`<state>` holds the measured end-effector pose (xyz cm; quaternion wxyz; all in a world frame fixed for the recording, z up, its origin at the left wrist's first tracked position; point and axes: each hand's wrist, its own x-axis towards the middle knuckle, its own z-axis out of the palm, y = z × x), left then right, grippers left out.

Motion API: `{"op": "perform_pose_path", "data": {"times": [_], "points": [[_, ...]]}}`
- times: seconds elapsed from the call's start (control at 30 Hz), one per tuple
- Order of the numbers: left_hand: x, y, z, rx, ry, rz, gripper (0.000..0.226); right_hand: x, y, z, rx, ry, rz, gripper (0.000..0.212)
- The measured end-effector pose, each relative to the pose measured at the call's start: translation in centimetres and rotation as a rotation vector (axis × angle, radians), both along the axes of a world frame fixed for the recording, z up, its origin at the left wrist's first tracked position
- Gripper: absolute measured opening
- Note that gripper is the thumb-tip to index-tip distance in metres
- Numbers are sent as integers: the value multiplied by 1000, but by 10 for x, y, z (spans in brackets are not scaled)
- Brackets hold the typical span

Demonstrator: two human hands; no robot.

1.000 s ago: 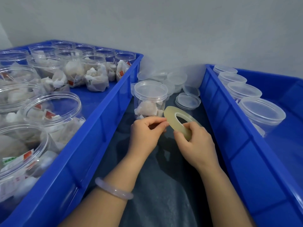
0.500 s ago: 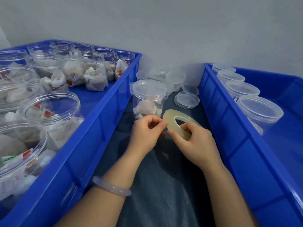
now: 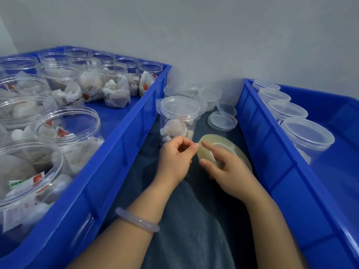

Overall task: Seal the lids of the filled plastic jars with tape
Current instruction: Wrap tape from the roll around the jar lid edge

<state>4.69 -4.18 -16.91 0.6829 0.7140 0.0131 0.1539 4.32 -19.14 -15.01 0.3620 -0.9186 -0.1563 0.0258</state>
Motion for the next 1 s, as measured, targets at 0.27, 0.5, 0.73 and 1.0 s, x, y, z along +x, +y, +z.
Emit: {"op": "perform_pose_path", "data": {"times": [0.27, 0.5, 0.73, 1.0], "points": [[-7, 1, 7, 45, -200, 143, 16, 12, 13, 32, 56, -41, -88, 35], [-1, 5, 11, 129, -471, 326, 12, 30, 11, 78, 65, 6, 59, 3], [8, 2, 5, 244, -523, 451, 26, 41, 14, 76, 17, -68, 27, 5], [22, 7, 2, 200, -438, 408, 7, 49, 24, 62, 7, -107, -6, 10]]}}
